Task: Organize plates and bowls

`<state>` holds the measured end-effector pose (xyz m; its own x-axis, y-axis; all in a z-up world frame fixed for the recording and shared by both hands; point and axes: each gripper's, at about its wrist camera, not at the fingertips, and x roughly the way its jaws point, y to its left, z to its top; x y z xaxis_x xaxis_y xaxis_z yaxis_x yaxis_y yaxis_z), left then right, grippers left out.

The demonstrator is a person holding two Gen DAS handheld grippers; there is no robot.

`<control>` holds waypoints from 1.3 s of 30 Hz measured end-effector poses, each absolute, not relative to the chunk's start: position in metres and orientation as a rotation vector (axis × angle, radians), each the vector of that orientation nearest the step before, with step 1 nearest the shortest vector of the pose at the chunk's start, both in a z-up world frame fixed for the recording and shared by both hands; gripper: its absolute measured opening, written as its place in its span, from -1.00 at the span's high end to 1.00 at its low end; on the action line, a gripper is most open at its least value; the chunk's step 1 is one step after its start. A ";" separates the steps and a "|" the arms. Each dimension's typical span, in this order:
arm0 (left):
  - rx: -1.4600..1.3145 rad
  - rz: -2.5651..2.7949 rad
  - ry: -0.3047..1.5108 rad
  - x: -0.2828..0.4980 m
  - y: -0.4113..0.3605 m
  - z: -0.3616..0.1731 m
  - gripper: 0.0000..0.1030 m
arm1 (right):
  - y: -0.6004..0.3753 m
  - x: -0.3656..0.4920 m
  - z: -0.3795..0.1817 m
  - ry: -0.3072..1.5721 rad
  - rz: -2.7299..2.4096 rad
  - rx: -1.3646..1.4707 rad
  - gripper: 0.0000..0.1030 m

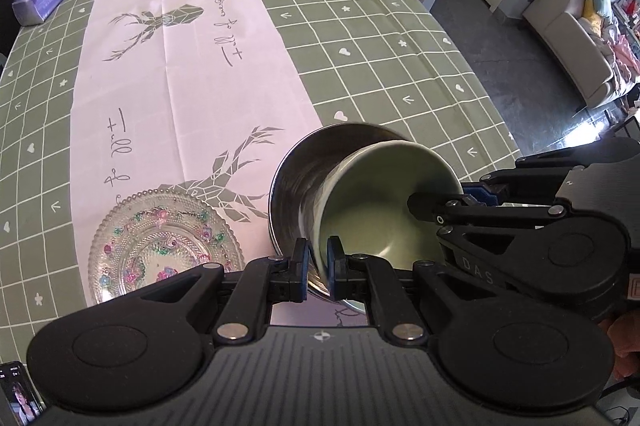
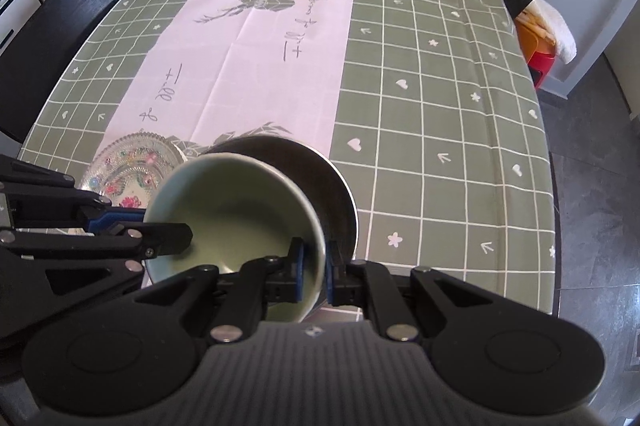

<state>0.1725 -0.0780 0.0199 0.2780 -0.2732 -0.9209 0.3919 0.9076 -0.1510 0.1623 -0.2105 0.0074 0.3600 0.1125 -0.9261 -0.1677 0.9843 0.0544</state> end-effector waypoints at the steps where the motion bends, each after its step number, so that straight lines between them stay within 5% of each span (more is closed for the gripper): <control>1: 0.113 -0.445 1.213 0.174 -0.078 0.019 0.82 | -0.211 0.164 0.005 1.194 0.185 -0.050 0.85; 11: 0.077 -0.440 1.260 0.185 -0.077 0.009 0.78 | -0.212 0.181 -0.014 1.244 0.211 -0.039 0.82; 28: 0.070 -0.463 1.149 0.181 -0.081 0.042 0.43 | -0.225 0.176 0.009 1.167 0.201 -0.019 0.75; 30: 0.090 -0.465 1.126 0.177 -0.082 0.046 0.40 | -0.226 0.173 0.014 1.150 0.198 -0.020 0.55; 39: 0.061 -0.457 1.071 0.169 -0.072 0.054 -0.32 | -0.237 0.157 0.024 1.109 0.169 -0.003 0.06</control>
